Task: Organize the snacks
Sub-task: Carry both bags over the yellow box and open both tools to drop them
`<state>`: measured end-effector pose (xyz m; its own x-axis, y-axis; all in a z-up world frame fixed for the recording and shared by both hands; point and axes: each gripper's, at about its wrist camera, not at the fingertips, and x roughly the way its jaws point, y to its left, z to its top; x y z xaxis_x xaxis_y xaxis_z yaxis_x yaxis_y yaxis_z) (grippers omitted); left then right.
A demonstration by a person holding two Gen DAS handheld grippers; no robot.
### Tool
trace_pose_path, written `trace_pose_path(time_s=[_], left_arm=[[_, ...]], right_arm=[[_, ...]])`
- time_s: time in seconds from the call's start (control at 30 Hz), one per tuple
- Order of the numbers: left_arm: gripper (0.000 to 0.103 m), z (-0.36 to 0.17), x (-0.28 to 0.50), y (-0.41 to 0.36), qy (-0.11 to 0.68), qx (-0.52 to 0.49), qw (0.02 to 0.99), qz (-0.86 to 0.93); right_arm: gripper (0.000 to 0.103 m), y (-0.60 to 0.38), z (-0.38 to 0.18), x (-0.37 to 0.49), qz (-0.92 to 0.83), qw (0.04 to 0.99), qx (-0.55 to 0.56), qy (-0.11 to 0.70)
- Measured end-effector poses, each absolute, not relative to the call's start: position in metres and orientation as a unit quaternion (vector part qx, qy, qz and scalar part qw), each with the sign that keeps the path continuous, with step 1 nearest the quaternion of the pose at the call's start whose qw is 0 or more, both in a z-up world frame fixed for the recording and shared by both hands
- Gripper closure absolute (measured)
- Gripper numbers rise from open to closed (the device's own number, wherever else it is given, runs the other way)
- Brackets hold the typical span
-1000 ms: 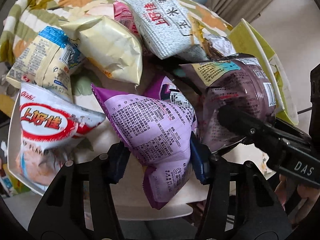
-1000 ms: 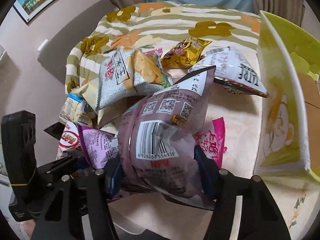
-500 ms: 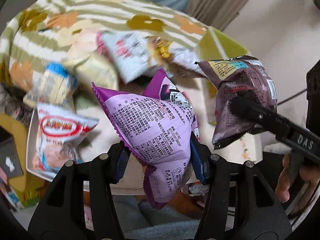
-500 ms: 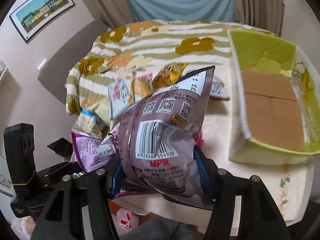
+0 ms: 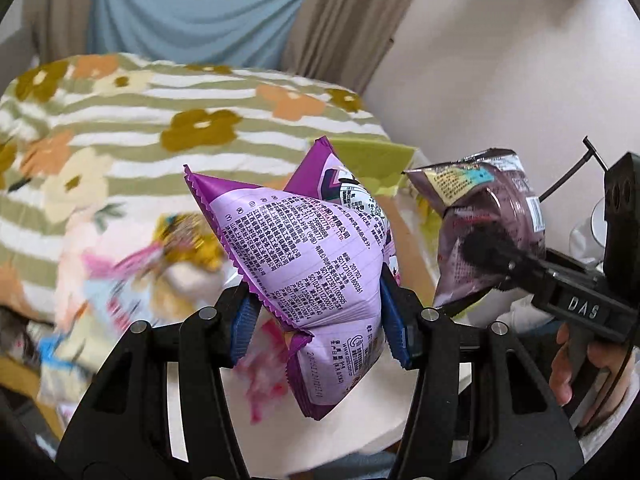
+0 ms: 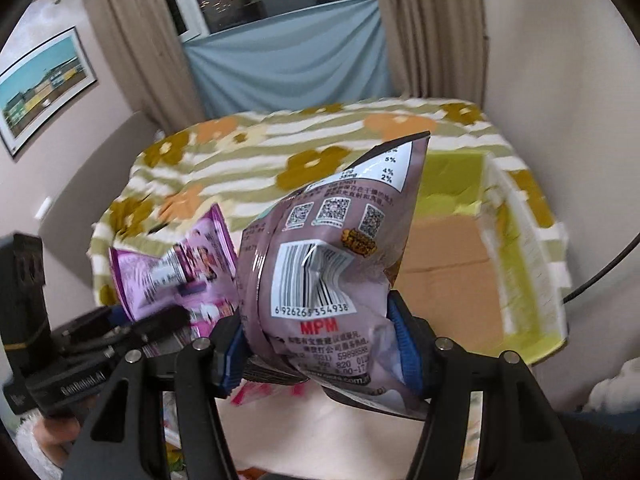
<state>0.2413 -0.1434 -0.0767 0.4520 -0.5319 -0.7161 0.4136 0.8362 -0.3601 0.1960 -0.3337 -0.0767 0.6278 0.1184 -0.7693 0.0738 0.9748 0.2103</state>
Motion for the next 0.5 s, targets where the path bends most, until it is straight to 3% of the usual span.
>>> trace_pose_path(time_s=[0.5], left_arm=[[0.052,-0.131,0.349,-0.320,0.502,-0.041,0.824,-0.261]], right_arm=[[0.045,-0.468,-0.110,0.268,-0.011,0.878,0.127,0.461]])
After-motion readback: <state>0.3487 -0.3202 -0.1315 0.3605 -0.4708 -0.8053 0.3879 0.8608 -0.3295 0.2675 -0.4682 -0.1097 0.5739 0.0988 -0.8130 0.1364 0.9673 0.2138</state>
